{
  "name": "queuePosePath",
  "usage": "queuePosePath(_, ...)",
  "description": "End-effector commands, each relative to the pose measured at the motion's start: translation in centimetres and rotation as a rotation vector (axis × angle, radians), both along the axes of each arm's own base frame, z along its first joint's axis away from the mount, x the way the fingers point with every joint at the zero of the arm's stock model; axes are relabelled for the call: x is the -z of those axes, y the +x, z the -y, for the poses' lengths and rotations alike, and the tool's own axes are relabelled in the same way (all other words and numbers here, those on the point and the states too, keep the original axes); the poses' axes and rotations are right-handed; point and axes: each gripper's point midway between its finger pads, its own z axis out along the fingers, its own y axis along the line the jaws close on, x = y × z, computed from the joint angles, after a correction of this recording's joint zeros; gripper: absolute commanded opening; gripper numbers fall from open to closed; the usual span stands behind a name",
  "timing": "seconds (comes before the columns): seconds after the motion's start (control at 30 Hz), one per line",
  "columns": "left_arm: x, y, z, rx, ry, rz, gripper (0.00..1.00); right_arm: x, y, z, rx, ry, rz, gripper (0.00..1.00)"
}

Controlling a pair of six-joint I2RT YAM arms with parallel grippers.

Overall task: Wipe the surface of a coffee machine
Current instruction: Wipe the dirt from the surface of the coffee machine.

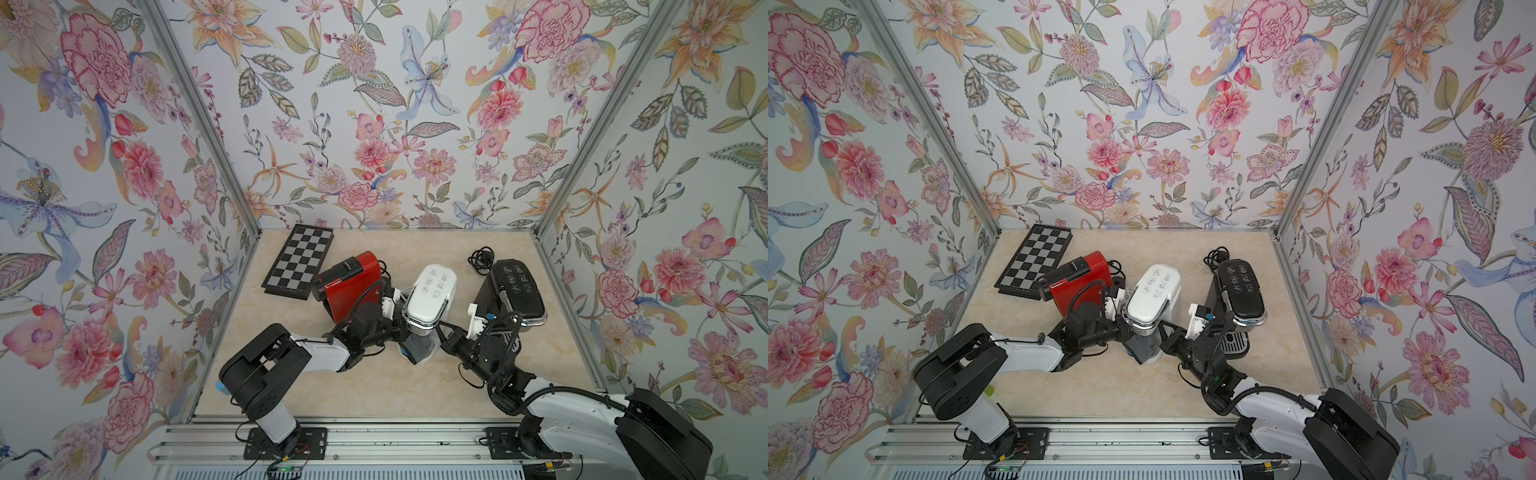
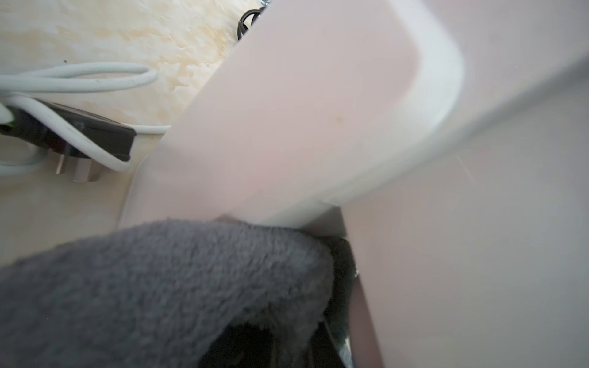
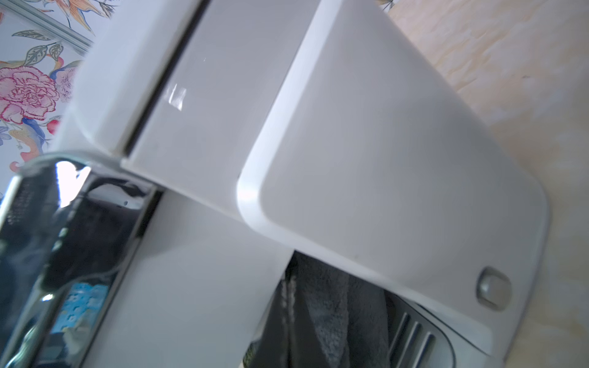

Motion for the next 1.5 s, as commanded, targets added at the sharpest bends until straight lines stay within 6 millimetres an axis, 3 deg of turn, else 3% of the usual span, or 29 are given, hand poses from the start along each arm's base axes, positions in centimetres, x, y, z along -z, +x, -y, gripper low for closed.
queuePosePath(0.0,-2.2,0.9,2.2,0.003,-0.094,0.031,0.0,1.9,-0.1,2.2,0.038,-0.115,-0.022,0.01)
queuePosePath(0.17,0.6,1.9,2.1,-0.05,-0.026,-0.026,0.0,2.1,-0.5,2.8,0.025,-0.149,-0.023,0.01)
queuePosePath(0.33,3.8,2.5,0.3,-0.124,0.235,-0.053,0.0,2.4,-0.6,2.6,0.01,-0.157,-0.03,0.02)
queuePosePath(0.53,4.3,2.7,-1.4,-0.186,0.334,-0.046,0.0,2.3,-0.3,2.8,0.011,-0.156,-0.028,0.03)
queuePosePath(0.67,2.5,2.8,-1.3,-0.219,0.245,-0.013,0.0,2.3,-0.2,3.2,0.018,-0.157,-0.029,0.03)
queuePosePath(0.83,-3.8,1.2,1.0,-0.124,-0.151,0.082,0.0,2.4,-0.1,3.7,0.029,-0.156,-0.032,0.03)
queuePosePath(1.03,-7.1,-0.7,3.0,0.016,-0.414,0.09,0.0,2.3,0.0,4.0,0.033,-0.151,-0.032,0.03)
queuePosePath(1.13,-7.9,-1.2,3.6,0.05,-0.455,0.109,0.0,2.4,0.0,4.2,0.037,-0.15,-0.032,0.03)
queuePosePath(1.3,-6.6,-1.2,4.3,0.047,-0.418,0.085,0.0,2.5,-0.1,4.2,0.03,-0.147,-0.034,0.03)
queuePosePath(1.47,-1.1,-0.3,4.7,-0.013,-0.185,-0.016,0.0,2.3,-0.1,4.2,0.029,-0.147,-0.028,0.04)
